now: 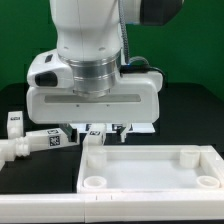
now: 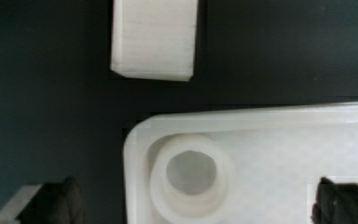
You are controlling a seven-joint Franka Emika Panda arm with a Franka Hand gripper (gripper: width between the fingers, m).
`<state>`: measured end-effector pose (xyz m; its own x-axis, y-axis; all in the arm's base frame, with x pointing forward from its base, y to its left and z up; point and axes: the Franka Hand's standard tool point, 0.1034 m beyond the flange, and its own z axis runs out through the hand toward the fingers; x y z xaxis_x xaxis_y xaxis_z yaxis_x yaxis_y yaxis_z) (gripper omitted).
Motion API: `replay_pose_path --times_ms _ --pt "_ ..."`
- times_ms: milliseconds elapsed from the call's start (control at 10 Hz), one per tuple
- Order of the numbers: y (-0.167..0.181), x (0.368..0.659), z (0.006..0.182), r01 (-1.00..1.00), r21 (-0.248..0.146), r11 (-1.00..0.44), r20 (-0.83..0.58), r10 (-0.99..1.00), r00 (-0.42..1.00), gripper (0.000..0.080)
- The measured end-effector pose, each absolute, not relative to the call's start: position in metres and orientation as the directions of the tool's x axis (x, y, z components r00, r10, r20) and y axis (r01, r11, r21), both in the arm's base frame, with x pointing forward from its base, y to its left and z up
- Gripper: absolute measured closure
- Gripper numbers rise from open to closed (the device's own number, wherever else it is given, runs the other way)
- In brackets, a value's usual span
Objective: Assemble desk
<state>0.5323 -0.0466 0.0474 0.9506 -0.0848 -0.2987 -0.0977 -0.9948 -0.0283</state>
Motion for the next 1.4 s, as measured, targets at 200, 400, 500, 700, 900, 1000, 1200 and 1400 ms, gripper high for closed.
replay_pose_path --times_ms 200,400,500,700,900,1000,1200,1400 --pt "-0.050 0.527 0.047 -0.134 -0.051 -0.990 -0.494 -0.091 0.865 0.0150" --pt "-0.047 0.516 0.048 -0.148 -0.059 -0.987 -0.677 -0.069 0.733 0.0150" --pt "-0.046 0.516 0.047 -0.141 -0.058 -0.988 -0.703 -0.060 0.708 0.0150" --pt "-0.045 0.510 0.044 -0.145 -0.059 -0.988 -0.780 -0.045 0.624 0.0150" --pt "-0.047 0.504 0.043 -0.151 -0.056 -0.987 -0.796 -0.047 0.603 0.0150" --pt "-0.047 0.494 0.038 -0.168 -0.039 -0.985 -0.822 -0.064 0.565 0.0150" --pt "-0.045 0.489 0.033 -0.178 -0.019 -0.984 -0.836 -0.082 0.543 0.0150" --pt "-0.045 0.486 0.031 -0.182 -0.018 -0.983 -0.839 -0.085 0.538 0.0150"
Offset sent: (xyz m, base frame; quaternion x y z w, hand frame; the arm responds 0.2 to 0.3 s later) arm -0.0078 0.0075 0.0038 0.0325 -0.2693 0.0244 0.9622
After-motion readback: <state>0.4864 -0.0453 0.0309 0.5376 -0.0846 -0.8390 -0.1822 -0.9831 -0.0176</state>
